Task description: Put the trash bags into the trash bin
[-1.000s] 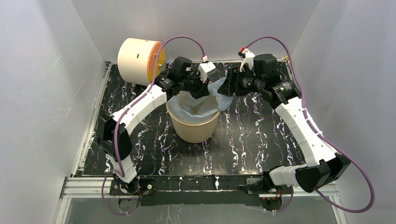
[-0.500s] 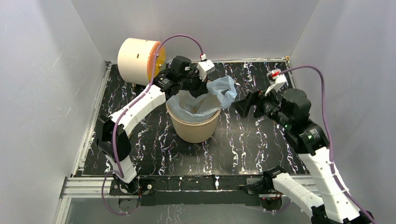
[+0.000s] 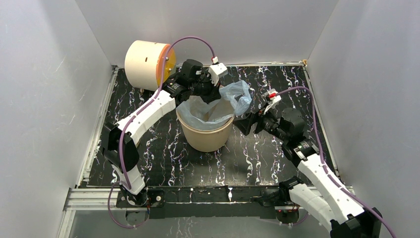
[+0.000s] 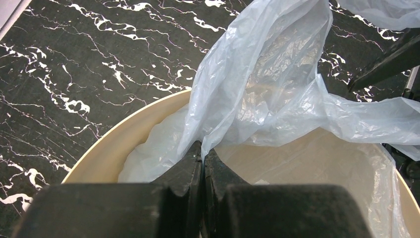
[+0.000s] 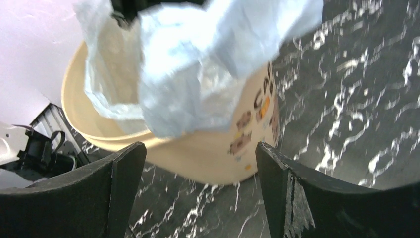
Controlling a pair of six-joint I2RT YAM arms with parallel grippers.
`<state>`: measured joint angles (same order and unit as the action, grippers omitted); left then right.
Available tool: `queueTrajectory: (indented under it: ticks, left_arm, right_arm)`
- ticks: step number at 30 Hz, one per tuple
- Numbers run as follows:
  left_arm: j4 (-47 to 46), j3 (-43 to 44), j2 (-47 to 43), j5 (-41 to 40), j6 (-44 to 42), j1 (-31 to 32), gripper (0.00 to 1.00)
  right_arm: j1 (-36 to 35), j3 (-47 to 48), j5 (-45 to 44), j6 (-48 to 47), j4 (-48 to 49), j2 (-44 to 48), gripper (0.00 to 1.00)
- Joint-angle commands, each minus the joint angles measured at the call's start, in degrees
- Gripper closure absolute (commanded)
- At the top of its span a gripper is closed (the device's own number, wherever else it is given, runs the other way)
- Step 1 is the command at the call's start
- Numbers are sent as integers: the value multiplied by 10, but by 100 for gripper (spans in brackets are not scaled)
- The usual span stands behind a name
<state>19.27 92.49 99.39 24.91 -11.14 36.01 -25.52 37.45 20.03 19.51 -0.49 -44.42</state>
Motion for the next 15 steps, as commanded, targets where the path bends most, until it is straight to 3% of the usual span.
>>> queueTrajectory:
  ticks: [1, 6, 12, 15]
  left_arm:
    - [-5, 0, -35, 2, 2, -1, 99]
    - [-2, 5, -30, 12, 6, -1, 99]
    - [-1, 3, -34, 7, 7, -1, 100]
    - [-8, -1, -39, -6, 7, -1, 100]
  right_arm:
    - [0, -19, 35, -11, 209, 0, 10]
    - [0, -33, 1, -5, 248, -11, 32]
    - [0, 2, -5, 11, 205, -25, 84]
    - [0, 73, -11, 24, 114, -23, 98]
